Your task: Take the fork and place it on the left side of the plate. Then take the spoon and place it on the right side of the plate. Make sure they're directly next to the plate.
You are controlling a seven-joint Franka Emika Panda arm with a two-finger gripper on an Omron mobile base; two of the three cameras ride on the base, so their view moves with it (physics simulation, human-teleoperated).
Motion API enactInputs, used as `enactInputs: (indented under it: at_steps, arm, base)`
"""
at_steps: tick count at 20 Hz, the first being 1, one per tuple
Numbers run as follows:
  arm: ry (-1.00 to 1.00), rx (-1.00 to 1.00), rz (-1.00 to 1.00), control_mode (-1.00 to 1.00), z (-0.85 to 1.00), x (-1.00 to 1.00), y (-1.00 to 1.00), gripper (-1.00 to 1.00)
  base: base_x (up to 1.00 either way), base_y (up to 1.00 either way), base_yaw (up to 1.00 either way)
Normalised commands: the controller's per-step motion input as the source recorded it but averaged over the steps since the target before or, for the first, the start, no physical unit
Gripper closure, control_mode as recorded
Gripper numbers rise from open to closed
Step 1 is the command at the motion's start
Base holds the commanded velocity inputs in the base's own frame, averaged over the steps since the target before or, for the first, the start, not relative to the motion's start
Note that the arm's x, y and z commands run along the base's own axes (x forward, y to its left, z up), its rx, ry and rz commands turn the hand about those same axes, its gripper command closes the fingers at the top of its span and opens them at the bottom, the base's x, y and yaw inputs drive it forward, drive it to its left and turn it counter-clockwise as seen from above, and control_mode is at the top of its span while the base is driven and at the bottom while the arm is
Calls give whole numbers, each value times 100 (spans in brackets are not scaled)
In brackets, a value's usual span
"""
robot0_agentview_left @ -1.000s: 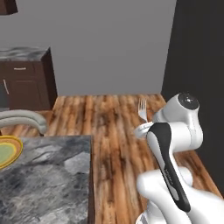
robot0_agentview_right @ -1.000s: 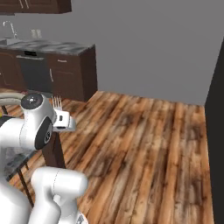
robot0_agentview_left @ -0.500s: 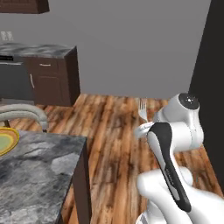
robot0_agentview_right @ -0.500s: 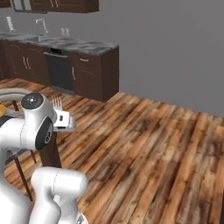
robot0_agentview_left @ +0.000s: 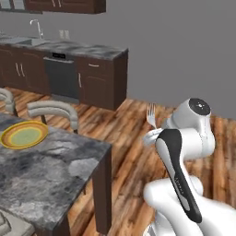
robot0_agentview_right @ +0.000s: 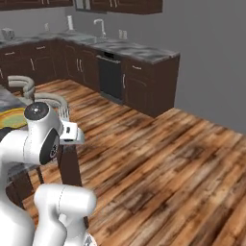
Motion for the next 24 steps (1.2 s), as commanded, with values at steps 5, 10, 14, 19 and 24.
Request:
enactInputs:
  at_steps: [5,10,14,19,24]
  arm:
    - [0,0,0,100,0,0,0,100]
    - [0,0,0,100,0,0,0,100]
    - [0,0,0,100,0,0,0,100]
    - [0,0,0,100,0,0,0,100]
    - [0,0,0,100,0,0,0,100]
  base:
    - [37,-39,46]
    - [40,-62,36]
    - [40,-49,40]
    - [40,-36,46]
    - [35,-37,46]
